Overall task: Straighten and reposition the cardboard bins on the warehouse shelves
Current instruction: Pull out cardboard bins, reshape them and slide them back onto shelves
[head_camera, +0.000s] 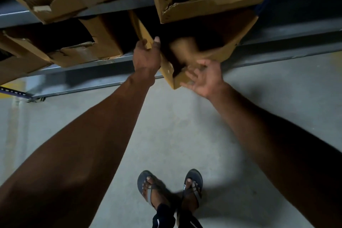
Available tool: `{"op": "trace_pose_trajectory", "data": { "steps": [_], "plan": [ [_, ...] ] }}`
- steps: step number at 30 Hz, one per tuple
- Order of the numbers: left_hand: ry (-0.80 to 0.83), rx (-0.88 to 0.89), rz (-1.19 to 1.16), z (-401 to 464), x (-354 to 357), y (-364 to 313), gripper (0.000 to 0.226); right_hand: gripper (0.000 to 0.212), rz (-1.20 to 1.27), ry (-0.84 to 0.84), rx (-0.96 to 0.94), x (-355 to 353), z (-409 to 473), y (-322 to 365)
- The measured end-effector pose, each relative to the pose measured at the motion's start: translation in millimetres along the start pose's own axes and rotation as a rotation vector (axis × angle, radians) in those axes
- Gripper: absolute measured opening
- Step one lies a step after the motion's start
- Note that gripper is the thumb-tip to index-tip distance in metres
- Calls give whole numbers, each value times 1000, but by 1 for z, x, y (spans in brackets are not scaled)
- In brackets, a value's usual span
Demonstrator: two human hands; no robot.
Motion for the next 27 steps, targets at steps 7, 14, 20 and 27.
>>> {"op": "trace_pose_trajectory", "data": {
  "steps": [7, 14, 20, 27],
  "plan": [
    [44, -166, -50, -26, -40, 99, 47, 43, -67, 67, -70, 77, 36, 64],
    [71, -268, -91, -35, -42, 131, 33, 17, -346, -154, -118, 47, 50, 30],
    [153, -104, 200, -59, -69, 106, 19, 18, -844, -125, 108, -3, -22, -55],
    [259, -26, 390, -155, -128, 38, 17, 25, -1112, 38, -39, 23, -161, -18]
  ]
}}
Point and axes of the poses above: each hand's wrist, its own z-axis towards the middle knuckle, its own x-axis out of the palm, y = z × x, the point moved 10 cm from there along z, towards the middle knuckle, and after that the axes turned 1 degree about y, right-handed, at the moved point
